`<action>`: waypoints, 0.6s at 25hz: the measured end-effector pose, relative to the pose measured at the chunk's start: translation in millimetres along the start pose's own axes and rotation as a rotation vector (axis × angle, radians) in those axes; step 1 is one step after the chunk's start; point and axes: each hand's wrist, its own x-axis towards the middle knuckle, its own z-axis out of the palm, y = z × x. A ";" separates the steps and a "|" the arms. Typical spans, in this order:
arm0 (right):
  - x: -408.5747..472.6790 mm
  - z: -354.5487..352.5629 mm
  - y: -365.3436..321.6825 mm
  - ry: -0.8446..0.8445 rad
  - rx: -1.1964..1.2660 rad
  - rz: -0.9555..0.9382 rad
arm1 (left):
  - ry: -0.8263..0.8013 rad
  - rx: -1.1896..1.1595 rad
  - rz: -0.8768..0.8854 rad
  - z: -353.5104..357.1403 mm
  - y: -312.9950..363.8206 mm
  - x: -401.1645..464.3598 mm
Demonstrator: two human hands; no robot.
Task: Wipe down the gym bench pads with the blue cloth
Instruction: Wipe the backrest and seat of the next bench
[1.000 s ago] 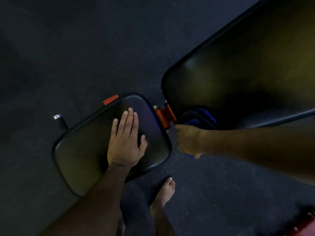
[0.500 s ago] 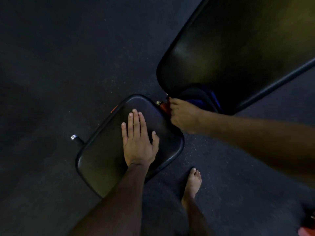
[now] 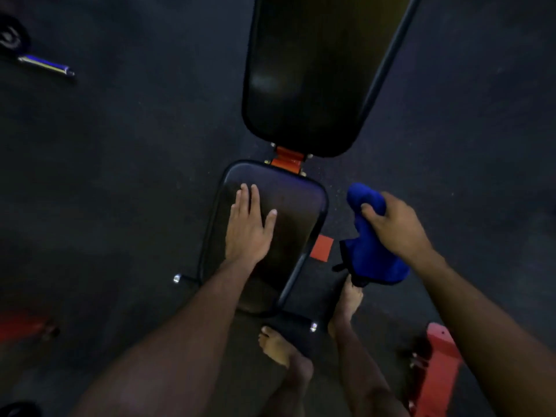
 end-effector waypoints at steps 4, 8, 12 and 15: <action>-46.2 41.5 34.1 0.088 0.348 0.153 | 0.041 0.267 0.334 -13.7 -19.3 15.8; -50.4 76.2 54.3 0.146 0.489 0.211 | 0.033 0.428 0.500 7.8 -11.6 53.2; -31.5 106.3 44.8 0.210 0.530 0.136 | 0.101 0.406 0.533 20.5 -23.4 58.7; -20.6 109.1 34.4 0.345 0.611 0.127 | 0.116 0.405 0.546 21.9 -19.0 60.8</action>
